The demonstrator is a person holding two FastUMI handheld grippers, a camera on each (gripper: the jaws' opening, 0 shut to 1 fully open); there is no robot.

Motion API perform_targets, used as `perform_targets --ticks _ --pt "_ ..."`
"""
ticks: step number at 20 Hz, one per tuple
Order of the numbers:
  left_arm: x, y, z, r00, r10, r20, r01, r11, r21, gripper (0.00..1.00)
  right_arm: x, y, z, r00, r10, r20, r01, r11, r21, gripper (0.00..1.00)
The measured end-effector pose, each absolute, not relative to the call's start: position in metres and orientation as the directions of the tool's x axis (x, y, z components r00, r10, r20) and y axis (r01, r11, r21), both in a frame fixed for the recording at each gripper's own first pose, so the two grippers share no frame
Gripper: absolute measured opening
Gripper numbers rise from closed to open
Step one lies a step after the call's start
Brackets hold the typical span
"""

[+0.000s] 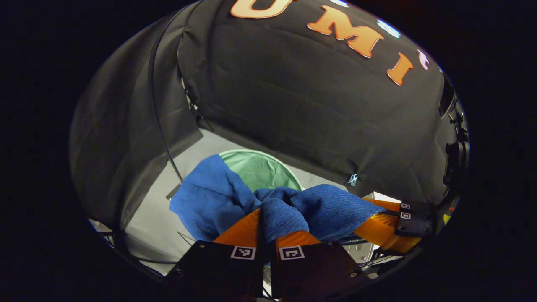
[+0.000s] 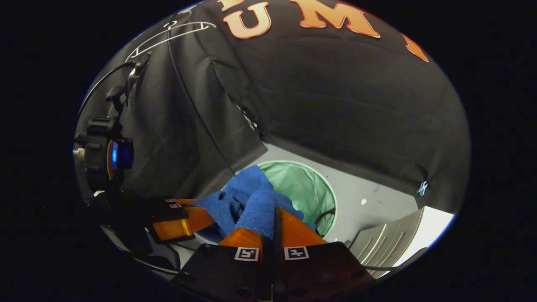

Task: Grasp the clothes on the hanger with both hands and then place them into the laundry hamper below.

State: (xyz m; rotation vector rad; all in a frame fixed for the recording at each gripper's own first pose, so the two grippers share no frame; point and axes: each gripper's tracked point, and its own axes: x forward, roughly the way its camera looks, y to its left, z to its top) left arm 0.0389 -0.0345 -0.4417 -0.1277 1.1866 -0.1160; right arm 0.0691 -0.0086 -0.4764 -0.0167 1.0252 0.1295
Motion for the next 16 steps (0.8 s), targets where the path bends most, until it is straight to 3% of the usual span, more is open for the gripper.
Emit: perform_targets --ticks 3,4,5,6,8,10,12,13,16 --pt "0.034 -0.033 -0.436 0.345 -0.149 -0.927 -0.017 0.986 -0.165 0.10 0.056 -0.017 -0.500 0.452 0.073 -0.889 -0.080 0.996 0.041 0.09" --pt "0.031 -0.031 -0.434 0.337 -0.143 -0.930 -0.030 0.986 -0.163 0.05 0.055 -0.016 -0.501 0.448 0.079 -0.890 -0.072 0.996 0.052 0.10" --pt "0.030 -0.029 -0.432 0.333 -0.137 -0.933 -0.043 0.986 -0.160 0.13 0.054 -0.015 -0.502 0.448 0.079 -0.891 -0.065 0.996 0.055 0.19" --pt "0.027 -0.029 -0.433 0.329 -0.139 -0.934 -0.053 0.985 -0.165 0.29 0.052 -0.015 -0.501 0.447 0.082 -0.891 -0.063 0.996 0.060 0.31" --pt "0.024 -0.030 -0.434 0.315 -0.142 -0.939 -0.075 0.982 -0.173 0.39 0.053 -0.018 -0.502 0.449 0.070 -0.891 -0.061 0.997 0.047 0.54" --pt "0.022 -0.023 -0.439 0.310 -0.125 -0.942 -0.087 0.983 -0.159 0.66 0.053 -0.016 -0.501 0.448 0.069 -0.891 -0.068 0.997 0.043 0.77" --pt "0.020 -0.017 -0.436 0.316 -0.097 -0.944 -0.086 0.988 -0.130 0.94 0.053 -0.012 -0.499 0.451 0.070 -0.890 -0.076 0.996 0.040 0.87" --pt "0.022 -0.013 -0.435 0.321 -0.088 -0.943 -0.084 0.989 -0.121 0.95 0.050 -0.013 -0.499 0.453 0.068 -0.889 -0.079 0.996 0.036 0.97" --pt "0.024 -0.014 -0.429 0.342 -0.086 -0.936 -0.074 0.990 -0.118 0.95 0.044 -0.012 -0.496 0.460 0.066 -0.886 -0.080 0.996 0.033 0.97"
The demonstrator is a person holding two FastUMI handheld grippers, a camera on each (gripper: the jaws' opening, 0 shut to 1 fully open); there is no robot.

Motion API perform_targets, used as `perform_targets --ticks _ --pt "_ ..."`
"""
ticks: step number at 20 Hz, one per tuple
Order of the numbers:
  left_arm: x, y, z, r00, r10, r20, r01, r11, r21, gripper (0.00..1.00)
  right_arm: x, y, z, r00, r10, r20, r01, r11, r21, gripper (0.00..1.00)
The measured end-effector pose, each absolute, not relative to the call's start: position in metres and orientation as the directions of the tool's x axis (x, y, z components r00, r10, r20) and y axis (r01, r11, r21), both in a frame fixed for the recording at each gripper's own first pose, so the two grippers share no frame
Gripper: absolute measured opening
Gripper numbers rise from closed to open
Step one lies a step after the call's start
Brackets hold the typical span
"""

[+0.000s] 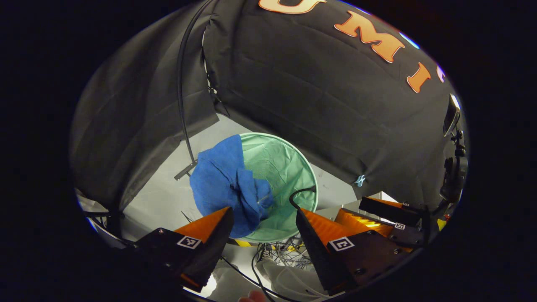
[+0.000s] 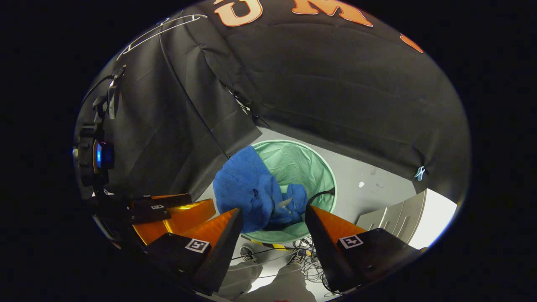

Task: Grasp the clothes on the hanger with both hands and then place them into the laundry hamper below.

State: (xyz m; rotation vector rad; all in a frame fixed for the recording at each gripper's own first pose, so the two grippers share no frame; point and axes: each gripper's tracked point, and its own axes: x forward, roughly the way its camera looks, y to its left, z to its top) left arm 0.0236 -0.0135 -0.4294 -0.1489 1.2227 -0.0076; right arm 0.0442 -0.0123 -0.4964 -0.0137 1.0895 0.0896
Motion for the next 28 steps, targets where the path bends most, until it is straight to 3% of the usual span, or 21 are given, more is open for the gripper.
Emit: perform_targets --ticks 8,10,11,14,28 --pt "0.029 -0.016 -0.404 0.409 -0.081 -0.909 -0.035 0.994 -0.105 0.95 0.041 -0.015 -0.477 0.506 0.050 -0.861 -0.057 0.998 0.025 0.97" --pt "0.037 -0.015 -0.388 0.447 -0.076 -0.891 -0.035 0.994 -0.102 1.00 0.045 -0.018 -0.466 0.530 0.043 -0.847 -0.051 0.999 0.019 0.97" --pt "0.040 -0.015 -0.381 0.469 -0.073 -0.880 -0.033 0.994 -0.101 0.95 0.047 -0.019 -0.459 0.544 0.040 -0.838 -0.049 0.999 0.016 0.97" --pt "0.054 -0.018 -0.349 0.528 -0.078 -0.846 -0.028 0.994 -0.109 0.96 0.060 -0.022 -0.435 0.600 0.033 -0.800 -0.047 0.999 0.007 0.97" --pt "0.141 -0.016 -0.157 0.861 -0.050 -0.506 0.004 0.996 -0.091 0.94 0.136 -0.013 -0.283 0.838 0.066 -0.541 -0.062 0.998 0.026 0.96"
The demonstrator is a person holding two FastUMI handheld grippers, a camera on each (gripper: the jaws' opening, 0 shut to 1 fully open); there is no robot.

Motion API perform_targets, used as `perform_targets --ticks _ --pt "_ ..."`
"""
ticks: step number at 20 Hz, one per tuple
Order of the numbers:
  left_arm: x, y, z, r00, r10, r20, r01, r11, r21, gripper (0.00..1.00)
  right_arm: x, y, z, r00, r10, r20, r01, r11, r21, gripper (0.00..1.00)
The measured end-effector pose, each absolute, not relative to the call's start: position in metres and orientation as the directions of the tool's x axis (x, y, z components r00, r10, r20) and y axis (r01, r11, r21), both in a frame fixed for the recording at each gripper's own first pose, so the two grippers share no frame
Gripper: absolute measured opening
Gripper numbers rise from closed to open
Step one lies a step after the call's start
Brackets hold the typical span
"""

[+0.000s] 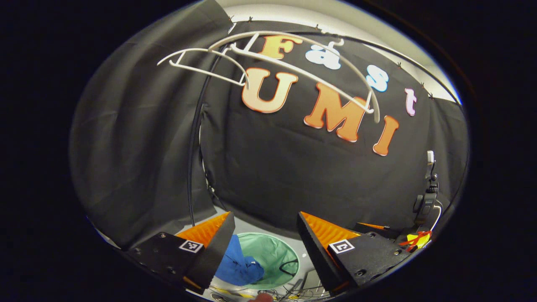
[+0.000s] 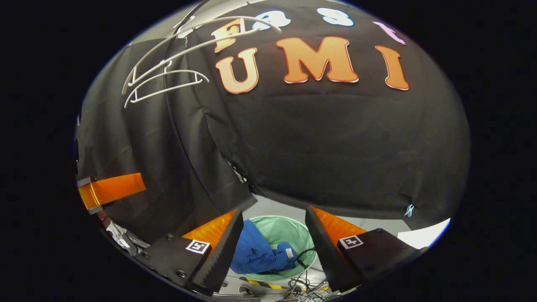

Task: Grasp the clothes on the hanger with both hands and then place them into the laundry hamper below.

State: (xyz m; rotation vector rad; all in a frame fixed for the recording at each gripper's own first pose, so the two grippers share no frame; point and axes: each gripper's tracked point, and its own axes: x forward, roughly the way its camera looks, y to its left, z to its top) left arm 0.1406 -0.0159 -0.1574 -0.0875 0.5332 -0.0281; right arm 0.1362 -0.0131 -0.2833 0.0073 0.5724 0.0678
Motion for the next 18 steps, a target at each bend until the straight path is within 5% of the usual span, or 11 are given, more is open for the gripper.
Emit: perform_targets --ticks 4,9,10,13,17,18 --pt "0.158 -0.005 -0.112 0.927 0.000 -0.375 -0.023 0.998 -0.057 0.99 0.153 -0.020 -0.221 0.911 0.061 -0.409 -0.063 0.998 0.008 0.96" --pt "0.168 -0.002 -0.070 0.965 0.035 -0.260 -0.044 0.999 -0.028 0.89 0.157 -0.022 -0.154 0.958 0.075 -0.277 -0.073 0.997 0.014 0.96" --pt "0.168 -0.002 -0.062 0.971 0.043 -0.237 -0.050 0.998 -0.023 0.99 0.157 -0.025 -0.139 0.966 0.069 -0.247 -0.068 0.998 0.013 0.96" --pt "0.170 0.004 -0.026 0.984 0.080 -0.157 -0.082 0.997 -0.008 0.88 0.148 -0.035 -0.103 0.984 0.053 -0.171 -0.056 0.998 -0.013 0.95" --pt "0.164 0.017 0.001 0.986 0.143 -0.083 -0.142 0.990 0.013 0.93 0.140 -0.040 -0.057 0.997 0.039 -0.072 -0.043 0.998 -0.045 1.00" --pt "0.164 0.019 0.006 0.986 0.153 -0.067 -0.152 0.988 0.015 0.88 0.138 -0.043 -0.049 0.998 0.031 -0.049 -0.034 0.997 -0.066 0.96"
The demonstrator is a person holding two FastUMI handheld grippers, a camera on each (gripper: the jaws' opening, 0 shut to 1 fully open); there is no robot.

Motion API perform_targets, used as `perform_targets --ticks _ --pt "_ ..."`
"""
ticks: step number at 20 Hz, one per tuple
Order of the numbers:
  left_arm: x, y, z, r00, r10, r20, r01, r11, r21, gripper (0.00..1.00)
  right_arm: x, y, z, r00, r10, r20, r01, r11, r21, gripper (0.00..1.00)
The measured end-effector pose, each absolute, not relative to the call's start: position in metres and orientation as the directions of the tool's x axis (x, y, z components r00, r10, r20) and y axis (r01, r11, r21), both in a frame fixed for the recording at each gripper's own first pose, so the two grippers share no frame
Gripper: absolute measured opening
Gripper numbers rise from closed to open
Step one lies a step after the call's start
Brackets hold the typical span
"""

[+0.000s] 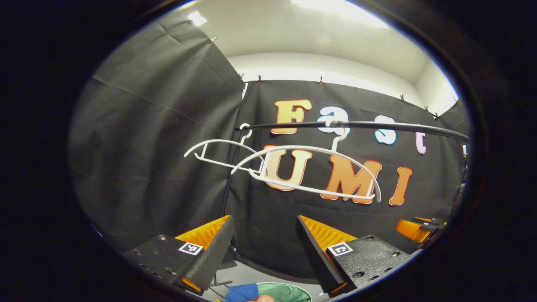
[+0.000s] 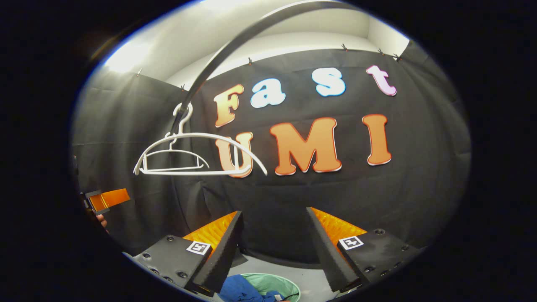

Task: Grasp the clothes on the hanger with both hands and then place them into the laundry hamper below.

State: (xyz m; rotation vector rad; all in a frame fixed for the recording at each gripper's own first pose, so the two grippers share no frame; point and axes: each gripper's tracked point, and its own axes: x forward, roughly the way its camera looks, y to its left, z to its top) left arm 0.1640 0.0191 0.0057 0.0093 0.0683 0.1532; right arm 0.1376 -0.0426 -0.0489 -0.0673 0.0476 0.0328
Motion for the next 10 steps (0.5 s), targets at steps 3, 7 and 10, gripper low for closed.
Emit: perform_targets --ticks 3,7,10 --pt "0.167 0.028 0.005 0.982 0.181 -0.056 -0.180 0.984 0.010 0.88 0.129 -0.046 -0.035 1.000 0.012 -0.007 -0.013 0.991 -0.134 0.96" --pt "0.170 0.032 -0.004 0.978 0.191 -0.079 -0.193 0.981 -0.023 0.88 0.124 -0.050 -0.030 1.000 0.007 0.009 -0.006 0.993 -0.120 0.96" --pt "0.173 0.030 -0.007 0.979 0.183 -0.088 -0.187 0.982 -0.037 0.88 0.126 -0.061 -0.030 1.000 -0.018 0.011 0.019 0.995 -0.096 0.96"
